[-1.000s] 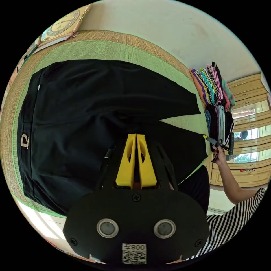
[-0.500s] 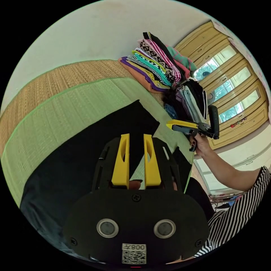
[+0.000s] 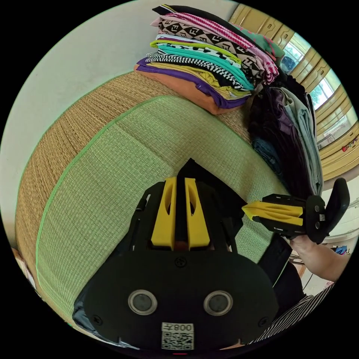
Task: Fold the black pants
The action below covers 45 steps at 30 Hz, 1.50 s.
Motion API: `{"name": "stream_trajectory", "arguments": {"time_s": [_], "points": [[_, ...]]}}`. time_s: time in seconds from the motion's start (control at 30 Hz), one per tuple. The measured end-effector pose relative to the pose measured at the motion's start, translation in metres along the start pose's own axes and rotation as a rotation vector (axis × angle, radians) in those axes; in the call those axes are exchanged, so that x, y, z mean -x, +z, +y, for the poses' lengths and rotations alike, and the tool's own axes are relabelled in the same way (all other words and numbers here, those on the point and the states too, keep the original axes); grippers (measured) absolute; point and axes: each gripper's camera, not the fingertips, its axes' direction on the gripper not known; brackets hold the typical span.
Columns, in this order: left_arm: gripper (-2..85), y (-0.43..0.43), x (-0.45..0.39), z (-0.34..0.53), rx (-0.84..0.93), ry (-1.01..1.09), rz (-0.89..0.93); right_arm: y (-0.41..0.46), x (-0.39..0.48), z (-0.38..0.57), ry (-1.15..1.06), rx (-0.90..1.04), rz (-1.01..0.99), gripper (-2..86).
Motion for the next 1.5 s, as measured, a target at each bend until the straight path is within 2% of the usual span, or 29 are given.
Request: {"name": "stream_trajectory", "arguments": {"time_s": [0.17, 0.27, 0.43, 0.6, 0.73, 0.93, 1.0, 1.17, 1.4, 1.5], "points": [[2.2, -0.019, -0.013, 0.004, -0.138, 0.021, 0.04, -0.054, -0.016, 0.008, 0.036, -0.132, -0.084, 0.3], [2.5, -0.025, -0.02, -0.009, -0.192, 0.028, 0.044, -0.081, -0.024, 0.003, 0.044, -0.195, -0.06, 0.2], [3.8, 0.001, -0.027, -0.035, -0.093, 0.008, 0.002, -0.062, -0.06, -0.006, 0.138, -0.088, -0.027, 0.7], [5.8, 0.003, -0.068, 0.006, -0.064, 0.162, 0.21, -0.086, -0.078, 0.04, 0.144, -0.089, -0.084, 3.2], [7.6, 0.024, -0.118, 0.065, 0.061, 0.271, 0.336, -0.096, -0.066, 0.119, 0.132, 0.01, -0.12, 5.7], [7.4, 0.049, -0.16, 0.088, 0.195, 0.339, 0.244, -0.069, -0.036, 0.183, 0.13, 0.183, -0.07, 6.7], [5.8, 0.046, -0.165, 0.089, 0.178, 0.345, 0.163, -0.061, -0.032, 0.185, 0.116, 0.168, -0.028, 6.4], [1.1, 0.03, -0.171, 0.087, 0.21, 0.341, 0.146, -0.045, -0.035, 0.18, 0.08, 0.183, 0.01, 1.9], [0.3, -0.024, -0.165, 0.08, 0.102, 0.319, 0.193, -0.066, -0.068, 0.183, 0.131, 0.071, -0.048, 0.5], [0.3, -0.026, -0.163, 0.074, 0.132, 0.313, 0.191, -0.046, -0.082, 0.181, 0.136, 0.098, -0.046, 0.4]]}}
